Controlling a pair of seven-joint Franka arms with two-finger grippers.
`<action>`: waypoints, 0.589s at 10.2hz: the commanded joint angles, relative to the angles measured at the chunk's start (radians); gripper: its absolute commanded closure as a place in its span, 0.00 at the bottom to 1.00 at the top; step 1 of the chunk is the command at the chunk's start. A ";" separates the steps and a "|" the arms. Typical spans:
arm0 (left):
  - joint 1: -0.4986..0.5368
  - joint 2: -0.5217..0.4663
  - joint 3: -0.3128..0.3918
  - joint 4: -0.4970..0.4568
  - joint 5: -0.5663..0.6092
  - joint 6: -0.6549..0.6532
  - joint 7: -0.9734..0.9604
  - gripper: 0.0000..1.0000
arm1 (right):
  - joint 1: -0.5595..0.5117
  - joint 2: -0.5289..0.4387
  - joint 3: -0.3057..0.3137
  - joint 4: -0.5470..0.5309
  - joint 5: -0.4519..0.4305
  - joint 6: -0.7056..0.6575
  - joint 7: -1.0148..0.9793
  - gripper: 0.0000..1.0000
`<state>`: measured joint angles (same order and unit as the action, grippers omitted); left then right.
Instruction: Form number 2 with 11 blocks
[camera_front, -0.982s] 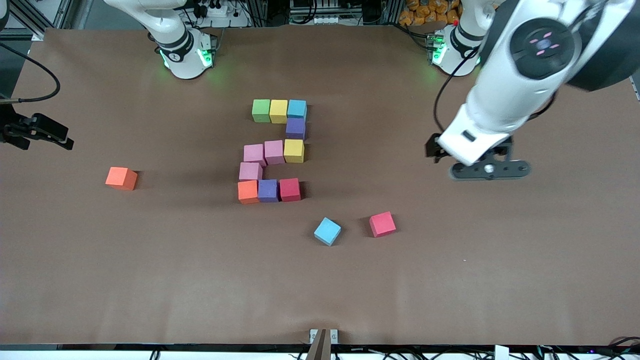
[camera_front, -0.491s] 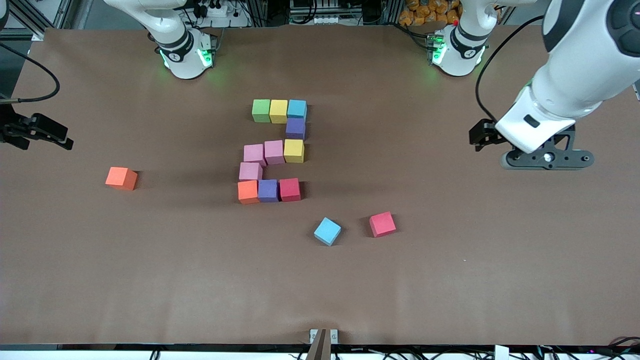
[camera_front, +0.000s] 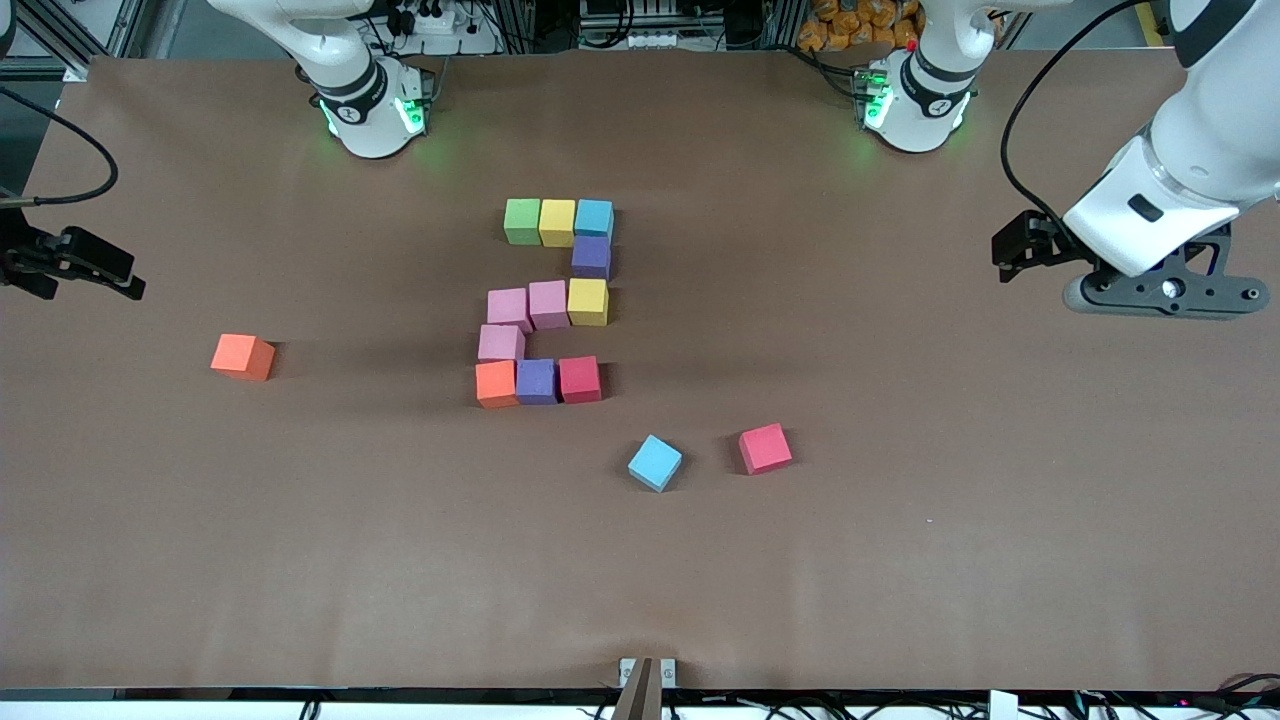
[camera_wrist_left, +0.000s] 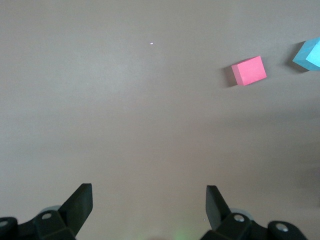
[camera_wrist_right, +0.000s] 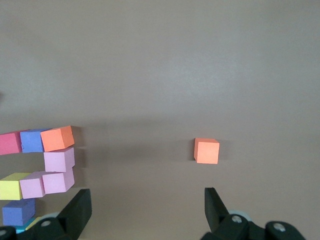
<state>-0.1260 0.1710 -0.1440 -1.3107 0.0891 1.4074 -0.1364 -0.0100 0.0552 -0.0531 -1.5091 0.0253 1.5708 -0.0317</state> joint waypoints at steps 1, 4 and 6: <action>0.003 -0.050 0.006 -0.061 -0.026 0.001 0.009 0.00 | -0.016 -0.005 0.007 0.009 0.008 -0.015 -0.013 0.00; 0.013 -0.065 0.071 -0.082 -0.075 0.002 0.032 0.00 | -0.015 -0.005 0.007 0.009 0.008 -0.014 -0.011 0.00; 0.019 -0.088 0.119 -0.088 -0.100 0.002 0.090 0.00 | -0.016 -0.005 0.007 0.009 0.008 -0.014 -0.013 0.00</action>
<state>-0.1147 0.1317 -0.0507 -1.3613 0.0149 1.4077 -0.0937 -0.0105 0.0552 -0.0539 -1.5090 0.0253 1.5703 -0.0317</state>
